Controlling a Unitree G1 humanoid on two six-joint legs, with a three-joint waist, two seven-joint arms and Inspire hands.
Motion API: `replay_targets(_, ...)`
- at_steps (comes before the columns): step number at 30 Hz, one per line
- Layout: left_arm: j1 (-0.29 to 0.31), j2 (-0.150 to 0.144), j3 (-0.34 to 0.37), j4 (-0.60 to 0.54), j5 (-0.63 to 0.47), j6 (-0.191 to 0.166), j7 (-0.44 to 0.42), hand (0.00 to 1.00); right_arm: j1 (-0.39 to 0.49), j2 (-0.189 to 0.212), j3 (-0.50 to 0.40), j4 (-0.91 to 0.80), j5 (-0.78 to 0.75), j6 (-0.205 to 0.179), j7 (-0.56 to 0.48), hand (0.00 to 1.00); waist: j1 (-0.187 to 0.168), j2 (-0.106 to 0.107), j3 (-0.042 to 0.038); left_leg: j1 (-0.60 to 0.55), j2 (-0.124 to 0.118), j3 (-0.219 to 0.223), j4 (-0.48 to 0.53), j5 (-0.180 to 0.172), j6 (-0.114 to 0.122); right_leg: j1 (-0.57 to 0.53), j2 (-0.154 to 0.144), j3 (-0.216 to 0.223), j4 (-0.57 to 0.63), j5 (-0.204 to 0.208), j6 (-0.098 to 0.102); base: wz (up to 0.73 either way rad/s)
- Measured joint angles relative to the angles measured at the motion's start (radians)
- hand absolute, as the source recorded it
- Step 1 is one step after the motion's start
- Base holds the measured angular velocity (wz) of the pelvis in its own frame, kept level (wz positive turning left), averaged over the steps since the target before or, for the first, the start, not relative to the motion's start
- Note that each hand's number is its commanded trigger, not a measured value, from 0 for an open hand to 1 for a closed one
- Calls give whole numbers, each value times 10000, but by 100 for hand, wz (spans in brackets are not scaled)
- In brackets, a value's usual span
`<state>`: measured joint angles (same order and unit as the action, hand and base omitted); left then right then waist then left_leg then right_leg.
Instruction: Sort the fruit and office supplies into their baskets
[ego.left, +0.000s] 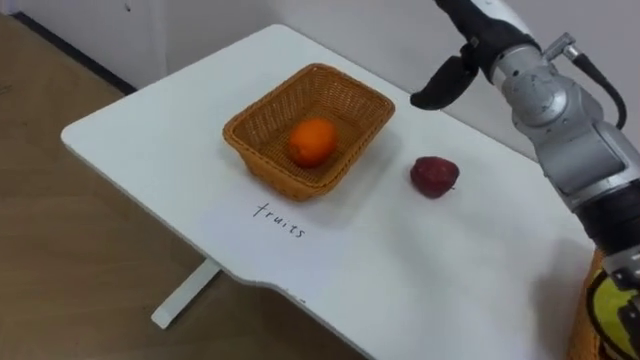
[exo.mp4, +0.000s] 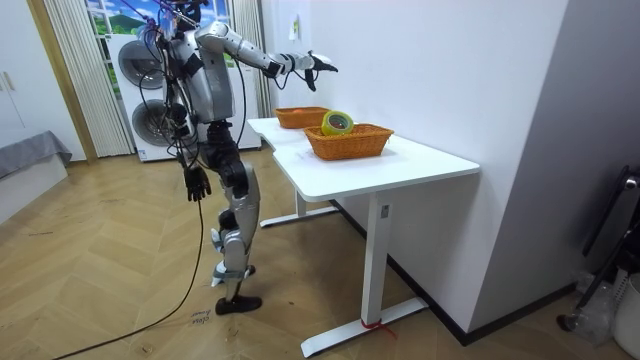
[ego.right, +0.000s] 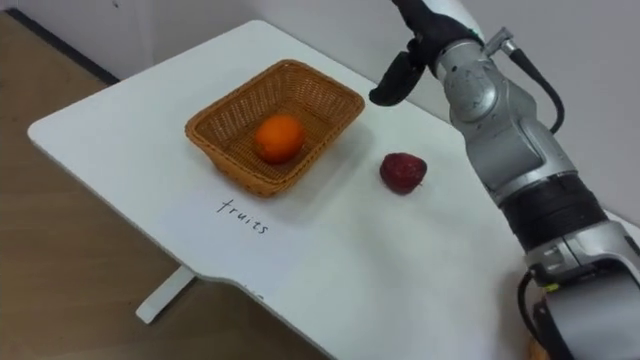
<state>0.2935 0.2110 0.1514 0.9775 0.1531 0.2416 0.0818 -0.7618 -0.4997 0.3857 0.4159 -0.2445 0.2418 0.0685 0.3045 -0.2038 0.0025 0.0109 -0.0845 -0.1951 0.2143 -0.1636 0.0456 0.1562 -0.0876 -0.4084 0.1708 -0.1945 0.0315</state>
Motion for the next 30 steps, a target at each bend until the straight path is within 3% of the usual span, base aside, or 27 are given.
replay_targets(6, -15, 4, 24, 0, 70, 43, -70, 0, 108, -76, -291, 130, -130, 25, 221, 0, -258, 4, -4, 43, 18, 90, 0, -2, 1, 14, 25, 240, -14, 2, -4, -2)
replay_targets(13, -61, 16, 24, -14, 168, 213, -121, 0, 302, -73, -379, 1451, -45, 235, 607, 0, -241, 170, 3, 199, 18, 207, -79, -1, 13, 112, 6, 286, -7, 2, -4, -4)
replay_targets(21, -89, 19, 21, -205, 183, 214, -121, 0, 310, -73, -387, 1750, 33, 400, 685, 0, -218, 352, -7, 267, 34, 181, -116, 2, 13, 116, 12, 240, -14, 2, -3, 0)
replay_targets(25, -67, 24, 19, -137, 164, 205, -153, 0, 541, -68, -387, 1762, 30, 399, 975, 0, -204, 264, -14, 323, 33, 137, -128, 2, 14, 183, 13, 187, -22, 0, -1, 2)
replay_targets(30, -58, 21, 14, -147, 154, 192, -260, 0, 871, -68, -378, 1837, 16, 402, 1353, 0, -30, 30, 34, 277, 42, 134, -172, -4, 13, 140, 25, 169, -27, 0, 0, -1)
